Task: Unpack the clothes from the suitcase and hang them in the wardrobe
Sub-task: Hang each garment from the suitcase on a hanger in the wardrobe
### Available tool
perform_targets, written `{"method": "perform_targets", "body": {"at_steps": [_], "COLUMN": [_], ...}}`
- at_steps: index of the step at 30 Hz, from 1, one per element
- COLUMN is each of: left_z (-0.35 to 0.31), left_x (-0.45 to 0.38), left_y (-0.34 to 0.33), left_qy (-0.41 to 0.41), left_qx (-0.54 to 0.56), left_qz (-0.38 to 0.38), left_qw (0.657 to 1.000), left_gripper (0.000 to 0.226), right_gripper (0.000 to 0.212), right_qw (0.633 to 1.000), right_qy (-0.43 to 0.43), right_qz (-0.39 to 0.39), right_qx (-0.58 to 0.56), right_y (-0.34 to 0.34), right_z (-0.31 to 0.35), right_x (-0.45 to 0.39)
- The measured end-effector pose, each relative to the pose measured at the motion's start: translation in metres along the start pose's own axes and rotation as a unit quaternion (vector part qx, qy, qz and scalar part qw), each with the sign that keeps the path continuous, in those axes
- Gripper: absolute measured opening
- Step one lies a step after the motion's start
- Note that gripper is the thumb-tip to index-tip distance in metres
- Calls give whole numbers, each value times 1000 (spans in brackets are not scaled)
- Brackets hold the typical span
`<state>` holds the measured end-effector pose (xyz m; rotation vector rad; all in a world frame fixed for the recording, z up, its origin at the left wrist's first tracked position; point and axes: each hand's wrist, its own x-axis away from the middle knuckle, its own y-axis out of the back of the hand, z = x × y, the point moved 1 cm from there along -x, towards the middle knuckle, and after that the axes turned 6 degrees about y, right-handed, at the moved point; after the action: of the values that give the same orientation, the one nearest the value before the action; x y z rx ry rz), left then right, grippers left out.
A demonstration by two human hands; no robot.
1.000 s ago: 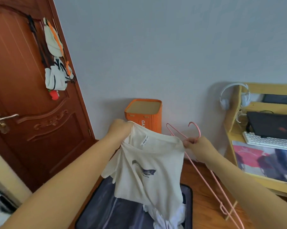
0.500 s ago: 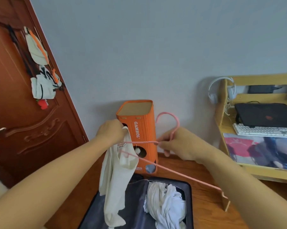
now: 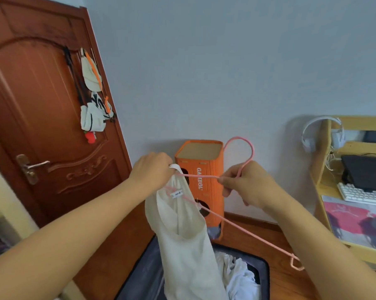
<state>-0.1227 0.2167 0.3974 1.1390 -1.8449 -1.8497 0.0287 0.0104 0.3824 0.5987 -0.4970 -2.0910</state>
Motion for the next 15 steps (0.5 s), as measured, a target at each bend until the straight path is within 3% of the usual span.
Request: {"method": "perform_targets", "body": {"at_steps": [4, 8, 11, 15], "left_z": [-32, -62, -71, -59], "left_x": [6, 15, 19, 21], "left_y": [6, 11, 22, 32], "left_qy": [8, -1, -74, -231], "left_qx": [116, 214, 234, 132], "left_qz": [24, 44, 36, 44], "left_qw": [993, 976, 969, 963], "left_gripper": [30, 16, 17, 35], "right_gripper": [26, 24, 25, 20], "right_qw": [997, 999, 996, 983], "right_qy": [25, 23, 56, 64], "right_qz": [76, 14, -19, -69], "right_qx": [17, -38, -74, -159], "right_y": [-35, -43, -41, -12], "right_z": [3, 1, 6, 12], "right_x": [3, 0, 7, 10]}}
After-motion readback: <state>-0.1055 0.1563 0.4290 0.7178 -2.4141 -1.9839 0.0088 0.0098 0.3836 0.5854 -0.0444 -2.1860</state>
